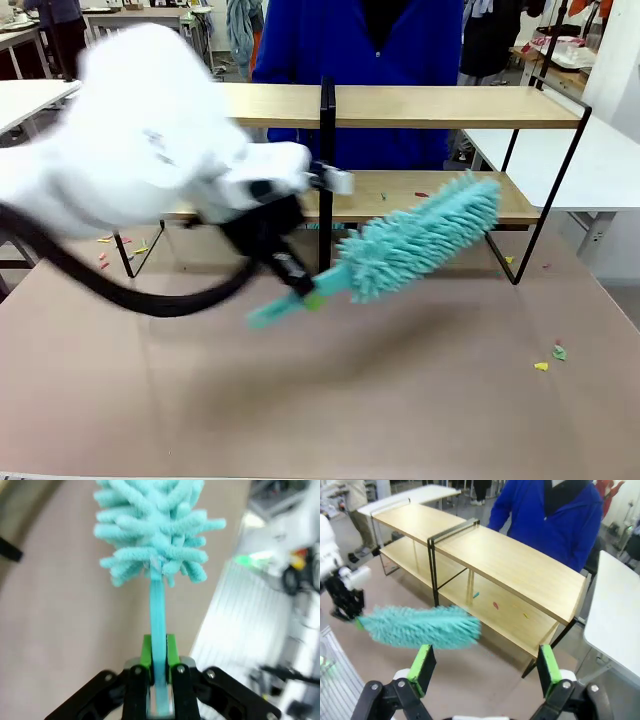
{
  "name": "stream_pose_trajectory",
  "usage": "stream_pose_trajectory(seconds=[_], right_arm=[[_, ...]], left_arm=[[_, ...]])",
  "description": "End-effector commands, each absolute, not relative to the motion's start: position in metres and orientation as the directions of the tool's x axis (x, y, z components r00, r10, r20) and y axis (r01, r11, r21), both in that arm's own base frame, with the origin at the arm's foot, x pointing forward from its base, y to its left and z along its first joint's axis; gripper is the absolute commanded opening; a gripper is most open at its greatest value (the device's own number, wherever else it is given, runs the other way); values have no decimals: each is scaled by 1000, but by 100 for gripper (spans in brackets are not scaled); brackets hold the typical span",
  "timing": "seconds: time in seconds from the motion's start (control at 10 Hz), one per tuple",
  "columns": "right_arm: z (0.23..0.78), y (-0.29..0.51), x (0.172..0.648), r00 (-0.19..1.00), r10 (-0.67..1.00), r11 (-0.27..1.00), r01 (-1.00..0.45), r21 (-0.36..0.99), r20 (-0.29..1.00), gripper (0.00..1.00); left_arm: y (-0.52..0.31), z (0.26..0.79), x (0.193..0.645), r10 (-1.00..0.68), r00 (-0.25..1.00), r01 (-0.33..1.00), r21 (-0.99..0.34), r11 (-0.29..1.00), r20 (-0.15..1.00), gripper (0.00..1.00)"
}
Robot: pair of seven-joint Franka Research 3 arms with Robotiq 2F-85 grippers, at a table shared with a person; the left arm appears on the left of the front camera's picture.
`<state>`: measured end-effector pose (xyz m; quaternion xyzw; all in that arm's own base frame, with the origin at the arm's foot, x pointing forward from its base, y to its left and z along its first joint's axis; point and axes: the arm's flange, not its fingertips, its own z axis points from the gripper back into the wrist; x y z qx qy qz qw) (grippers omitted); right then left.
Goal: Clean the shelves.
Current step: Clean another randomly selected level of the Shelf with the Duster.
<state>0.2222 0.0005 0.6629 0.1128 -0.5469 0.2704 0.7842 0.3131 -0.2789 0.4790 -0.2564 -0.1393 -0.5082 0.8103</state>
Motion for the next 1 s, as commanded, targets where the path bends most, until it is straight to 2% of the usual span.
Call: stream_pose_trajectory(seconds=[0.0, 0.1, 0.2, 0.5, 0.8, 0.9], right_arm=[[664, 0, 222, 258, 298, 831, -545, -117, 919, 100], [664, 0, 222, 258, 298, 831, -545, -117, 919, 100], [664, 0, 222, 258, 298, 831, -545, -117, 919, 100], [664, 0, 222, 258, 298, 831, -545, -117, 919, 100], [664, 0, 222, 258, 298, 831, -545, -117, 919, 100], [664, 0, 222, 258, 298, 831, -545, -117, 919, 100]], left_arm=[[-153, 518, 290, -682, 473, 876, -377, 299, 558, 13], [-114, 538, 276, -643, 436, 891, -405, 207, 629, 13], [-76, 557, 259, -598, 438, 895, -388, 221, 671, 13], [13, 595, 223, -377, 492, 853, -348, 390, 784, 13], [118, 608, 204, -102, 547, 747, -429, 507, 831, 13], [142, 601, 205, 34, 595, 648, -504, 571, 803, 13]])
